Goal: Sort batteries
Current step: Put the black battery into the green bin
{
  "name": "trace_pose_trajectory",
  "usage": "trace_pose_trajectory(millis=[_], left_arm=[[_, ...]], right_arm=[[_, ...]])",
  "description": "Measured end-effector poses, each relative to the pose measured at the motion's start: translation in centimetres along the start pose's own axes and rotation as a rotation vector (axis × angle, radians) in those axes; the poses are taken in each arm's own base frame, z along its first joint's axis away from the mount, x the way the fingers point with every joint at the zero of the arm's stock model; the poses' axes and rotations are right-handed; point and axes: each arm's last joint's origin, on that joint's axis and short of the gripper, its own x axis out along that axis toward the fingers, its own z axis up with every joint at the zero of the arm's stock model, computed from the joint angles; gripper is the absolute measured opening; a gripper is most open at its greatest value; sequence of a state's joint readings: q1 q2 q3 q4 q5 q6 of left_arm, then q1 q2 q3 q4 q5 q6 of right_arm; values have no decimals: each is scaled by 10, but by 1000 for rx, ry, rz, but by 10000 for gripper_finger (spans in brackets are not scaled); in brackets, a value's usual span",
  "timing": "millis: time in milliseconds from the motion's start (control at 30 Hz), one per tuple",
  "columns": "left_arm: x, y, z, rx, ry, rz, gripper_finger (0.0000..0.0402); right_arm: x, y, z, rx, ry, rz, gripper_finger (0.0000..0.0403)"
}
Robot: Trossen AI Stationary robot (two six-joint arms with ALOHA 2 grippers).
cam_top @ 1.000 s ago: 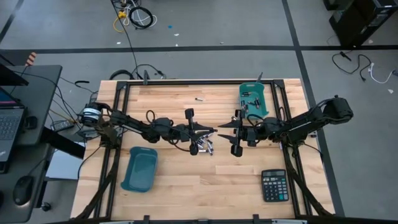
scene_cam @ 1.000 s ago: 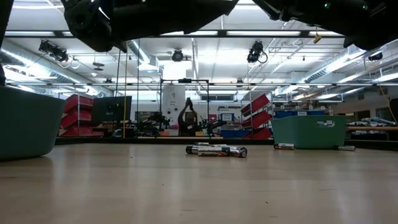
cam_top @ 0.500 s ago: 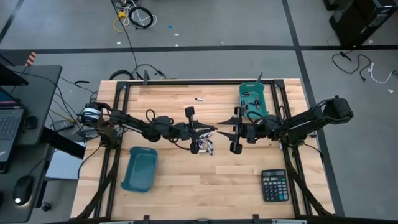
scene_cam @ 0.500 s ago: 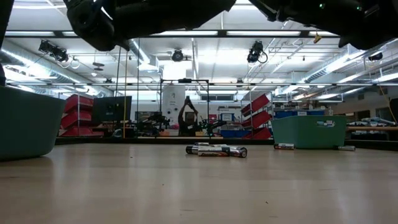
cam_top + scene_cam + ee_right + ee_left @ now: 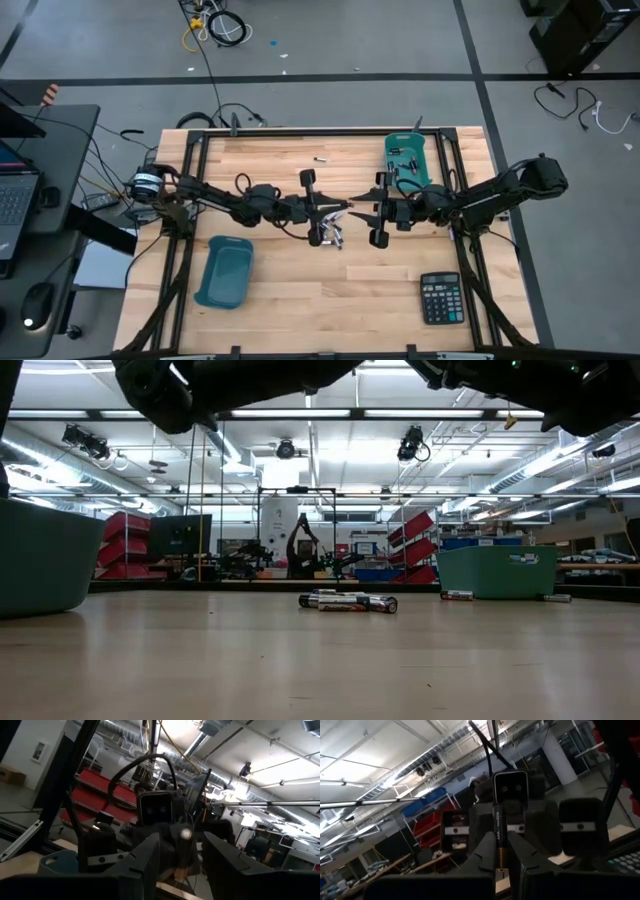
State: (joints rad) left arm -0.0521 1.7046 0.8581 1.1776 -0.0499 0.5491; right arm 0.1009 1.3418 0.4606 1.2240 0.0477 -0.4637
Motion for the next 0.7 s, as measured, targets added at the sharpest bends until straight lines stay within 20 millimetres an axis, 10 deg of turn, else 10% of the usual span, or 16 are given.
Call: trace_pose_trajectory(millis=[700], left_arm=[[6, -2, -3, 1, 29, -17, 12]], right_arm=[[0, 0, 0, -1, 5, 2, 135]])
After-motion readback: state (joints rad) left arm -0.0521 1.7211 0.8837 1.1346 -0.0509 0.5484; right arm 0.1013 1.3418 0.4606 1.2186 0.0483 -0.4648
